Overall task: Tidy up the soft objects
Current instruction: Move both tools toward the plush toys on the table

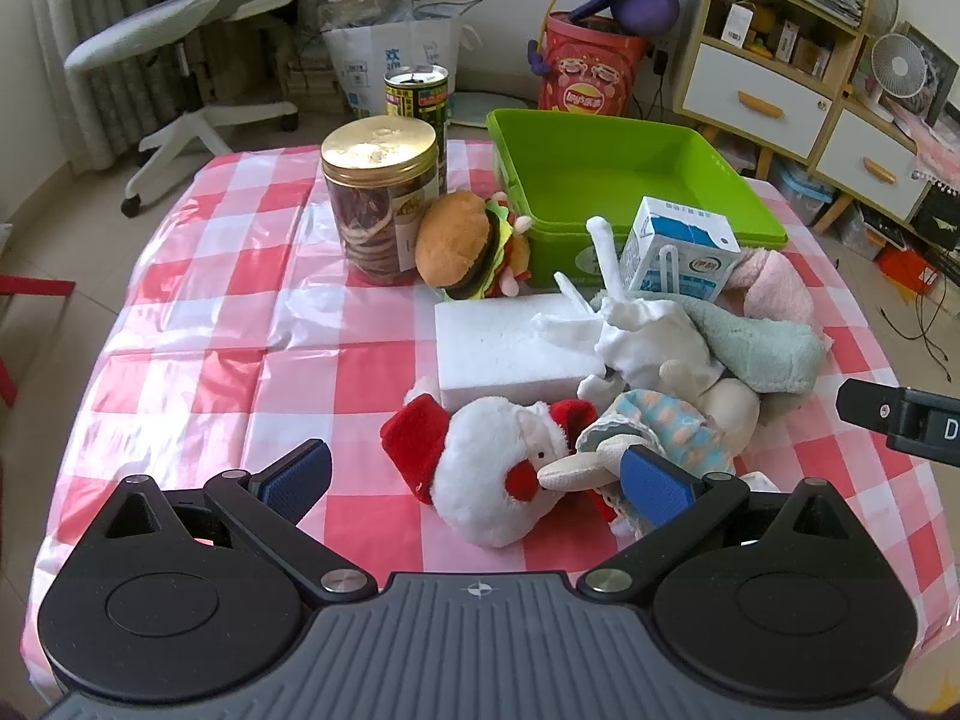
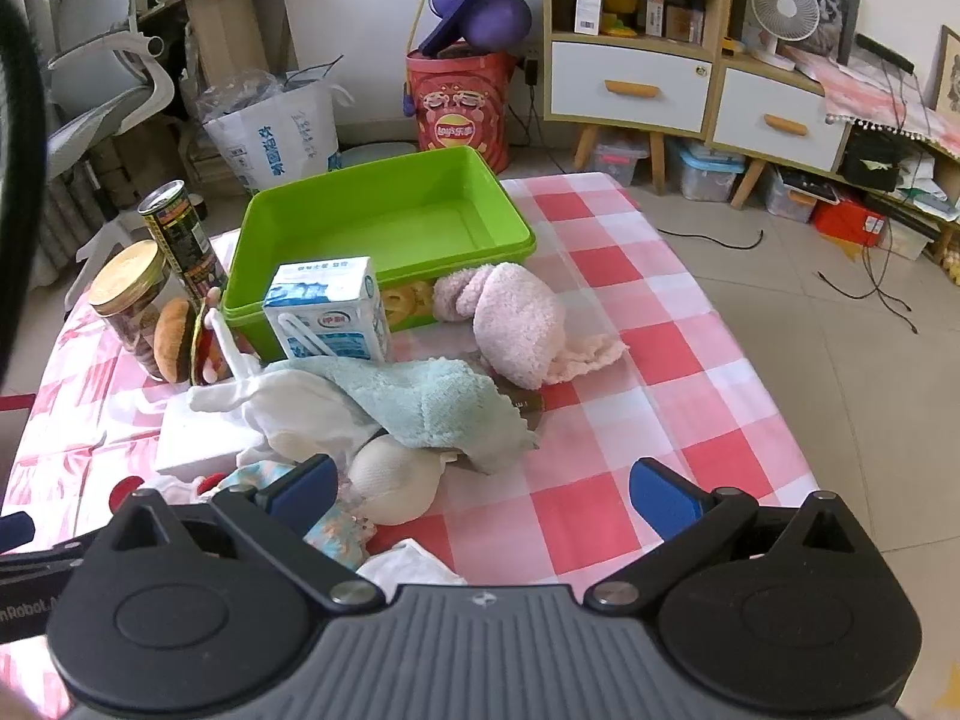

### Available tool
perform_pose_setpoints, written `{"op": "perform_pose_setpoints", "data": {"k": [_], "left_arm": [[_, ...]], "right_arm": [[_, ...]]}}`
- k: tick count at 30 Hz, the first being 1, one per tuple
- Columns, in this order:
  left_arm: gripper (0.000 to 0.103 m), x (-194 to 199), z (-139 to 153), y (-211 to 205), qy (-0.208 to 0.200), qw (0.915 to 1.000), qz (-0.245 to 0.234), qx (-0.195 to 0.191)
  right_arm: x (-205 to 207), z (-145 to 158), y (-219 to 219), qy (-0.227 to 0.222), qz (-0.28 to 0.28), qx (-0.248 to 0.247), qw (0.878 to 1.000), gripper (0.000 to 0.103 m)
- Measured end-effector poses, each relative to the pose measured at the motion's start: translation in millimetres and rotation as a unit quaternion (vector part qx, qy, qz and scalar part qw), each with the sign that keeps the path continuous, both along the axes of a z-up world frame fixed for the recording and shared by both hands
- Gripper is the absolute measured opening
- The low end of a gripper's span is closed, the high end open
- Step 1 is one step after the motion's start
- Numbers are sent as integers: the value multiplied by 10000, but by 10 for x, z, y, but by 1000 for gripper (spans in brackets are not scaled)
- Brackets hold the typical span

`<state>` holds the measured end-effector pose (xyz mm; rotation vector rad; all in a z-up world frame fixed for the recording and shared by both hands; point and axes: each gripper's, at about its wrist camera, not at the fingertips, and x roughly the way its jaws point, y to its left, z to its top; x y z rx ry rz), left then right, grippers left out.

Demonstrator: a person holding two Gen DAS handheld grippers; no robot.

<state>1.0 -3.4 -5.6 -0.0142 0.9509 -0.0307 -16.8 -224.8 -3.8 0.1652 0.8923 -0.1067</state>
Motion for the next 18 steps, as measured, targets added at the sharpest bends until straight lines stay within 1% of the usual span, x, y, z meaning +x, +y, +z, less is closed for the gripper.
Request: {"op": "perform_pose_setpoints", "data": {"k": [18], "left_arm": [[98,35,-18,-43,26,10000,36,25]], "right_arm": [[-12,21,-56,-53,36,140,9999,82]]}}
